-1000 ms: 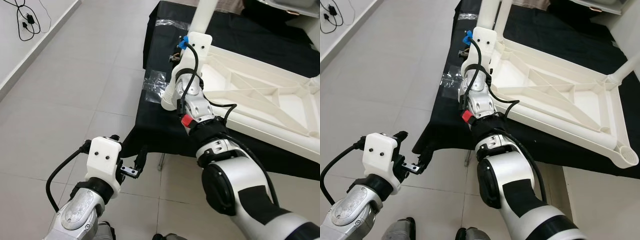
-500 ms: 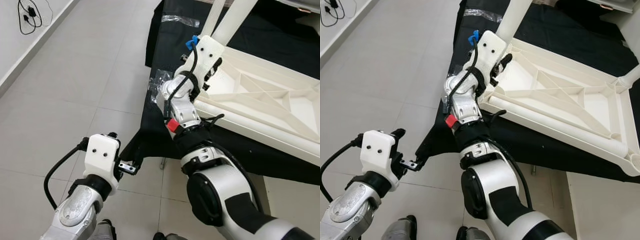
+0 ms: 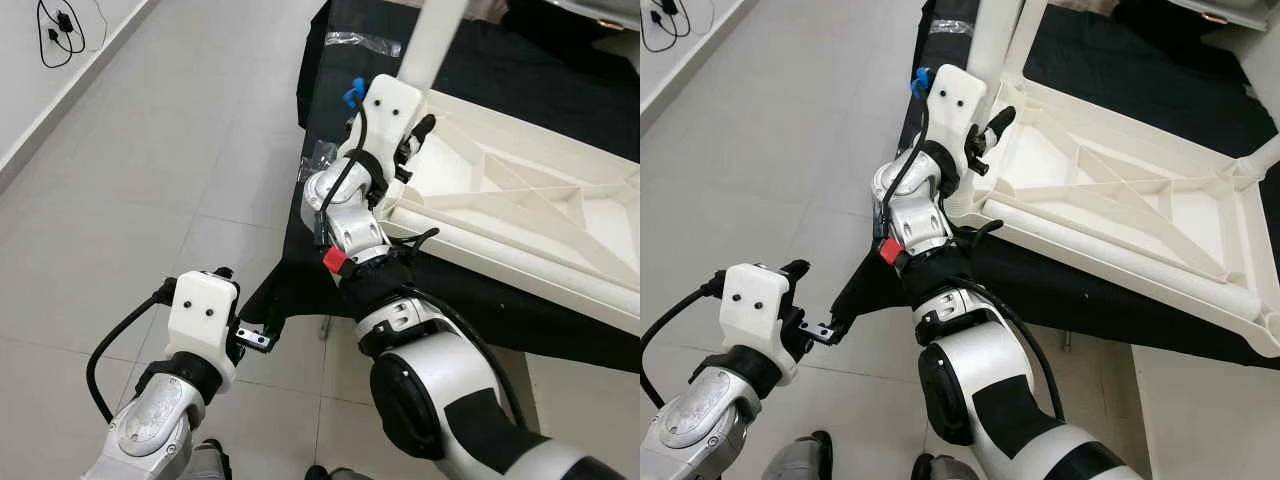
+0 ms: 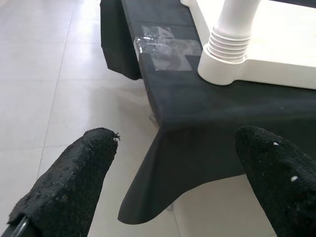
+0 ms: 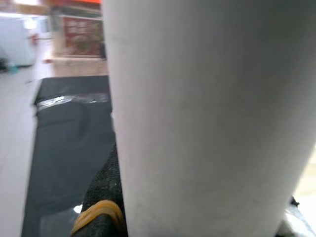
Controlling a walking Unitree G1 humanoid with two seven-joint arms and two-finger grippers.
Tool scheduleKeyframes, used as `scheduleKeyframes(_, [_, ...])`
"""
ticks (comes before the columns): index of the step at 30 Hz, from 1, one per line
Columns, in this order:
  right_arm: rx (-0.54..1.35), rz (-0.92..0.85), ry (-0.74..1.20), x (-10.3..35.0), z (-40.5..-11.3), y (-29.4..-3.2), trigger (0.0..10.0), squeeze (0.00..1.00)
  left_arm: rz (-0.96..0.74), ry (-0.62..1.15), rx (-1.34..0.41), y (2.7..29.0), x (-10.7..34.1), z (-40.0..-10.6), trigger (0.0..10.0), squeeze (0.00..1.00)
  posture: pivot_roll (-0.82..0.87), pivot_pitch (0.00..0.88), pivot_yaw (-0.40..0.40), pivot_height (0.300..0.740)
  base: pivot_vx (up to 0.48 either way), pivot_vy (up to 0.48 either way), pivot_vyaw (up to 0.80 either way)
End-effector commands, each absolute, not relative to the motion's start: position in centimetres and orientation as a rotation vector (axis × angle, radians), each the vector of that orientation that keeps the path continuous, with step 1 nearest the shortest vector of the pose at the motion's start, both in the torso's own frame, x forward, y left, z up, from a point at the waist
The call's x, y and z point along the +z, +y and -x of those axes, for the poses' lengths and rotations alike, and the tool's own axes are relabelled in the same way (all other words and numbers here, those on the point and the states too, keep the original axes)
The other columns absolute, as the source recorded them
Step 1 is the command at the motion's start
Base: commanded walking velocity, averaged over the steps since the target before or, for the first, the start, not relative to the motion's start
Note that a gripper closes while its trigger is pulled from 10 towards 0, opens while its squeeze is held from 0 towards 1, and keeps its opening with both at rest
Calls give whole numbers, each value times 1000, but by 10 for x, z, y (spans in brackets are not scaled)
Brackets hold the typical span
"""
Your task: Building children table
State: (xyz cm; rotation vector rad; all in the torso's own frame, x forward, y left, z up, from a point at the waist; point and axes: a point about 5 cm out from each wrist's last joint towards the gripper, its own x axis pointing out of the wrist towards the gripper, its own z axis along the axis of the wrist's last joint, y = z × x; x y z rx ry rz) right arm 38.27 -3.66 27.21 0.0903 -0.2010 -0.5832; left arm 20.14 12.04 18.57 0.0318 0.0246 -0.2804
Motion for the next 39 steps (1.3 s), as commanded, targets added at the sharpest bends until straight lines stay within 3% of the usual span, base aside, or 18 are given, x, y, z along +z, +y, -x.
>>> scheduleKeyframes(1, [-612, -45, 254, 177, -380, -55, 10000, 0, -25, 44, -292, 118, 181, -200, 10000, 0, 129, 270, -162, 740, 0, 0, 0])
scheduleKeyframes(6, [-679, -181, 301, 173, -380, -63, 10000, 0, -23, 45, -292, 117, 180, -200, 10000, 0, 132, 264, -163, 740, 0, 0, 0])
scheduleKeyframes(7, [-722, -327, 338, 172, -381, -70, 10000, 0, -23, 44, -293, 117, 180, -200, 10000, 0, 135, 261, -162, 740, 0, 0, 0])
scheduleKeyframes(15, [-715, -392, 317, 180, -386, -77, 10000, 0, -27, 42, -291, 118, 180, -201, 10000, 0, 135, 260, -163, 740, 0, 0, 0])
scheduleKeyframes(21, [-688, -419, 175, 215, -396, -91, 10000, 0, -22, 41, -285, 119, 179, -203, 10000, 0, 130, 253, -160, 740, 0, 0, 0])
scheduleKeyframes(25, [-542, -500, -66, 273, -402, -100, 10000, 0, -6, 38, -273, 119, 180, -209, 10000, 0, 128, 242, -157, 740, 0, 0, 0])
scheduleKeyframes(26, [-462, -537, -131, 289, -400, -99, 10000, 0, -14, 31, -276, 120, 182, -212, 10000, 173, 125, 235, -154, 740, 0, 0, 0])
scheduleKeyframes(27, [-390, -559, -176, 302, -396, -97, 10000, 0, -5, 18, -287, 120, 184, -216, 10000, 1000, 123, 230, -150, 740, 0, 0, 0])
scheduleKeyframes(28, [-390, -559, -176, 302, -396, -97, 10000, 0, -5, 18, -287, 120, 184, -216, 10000, 1000, 123, 230, -150, 740, 0, 0, 0])
scheduleKeyframes(31, [-153, -634, -198, 309, -386, -83, 10000, 0, -46, -10, -325, 119, 189, -229, 10000, 1000, 122, 215, -141, 740, 0, 0, 0])
scheduleKeyframes(35, [-96, -651, -192, 308, -383, -79, 10000, 0, -67, -12, -320, 120, 190, -234, 10000, 1000, 119, 213, -139, 740, 0, 0, 0])
scheduleKeyframes(36, [-30, -655, -190, 304, -379, -76, 10000, 0, -113, -21, -331, 120, 190, -241, 10000, 0, 112, 206, -131, 740, 0, 0, 0])
scheduleKeyframes(39, [72, -662, -204, 297, -368, -72, 10000, 0, -177, -38, -354, 117, 192, -257, 10000, 0, 106, 194, -122, 740, 0, 0, 0])
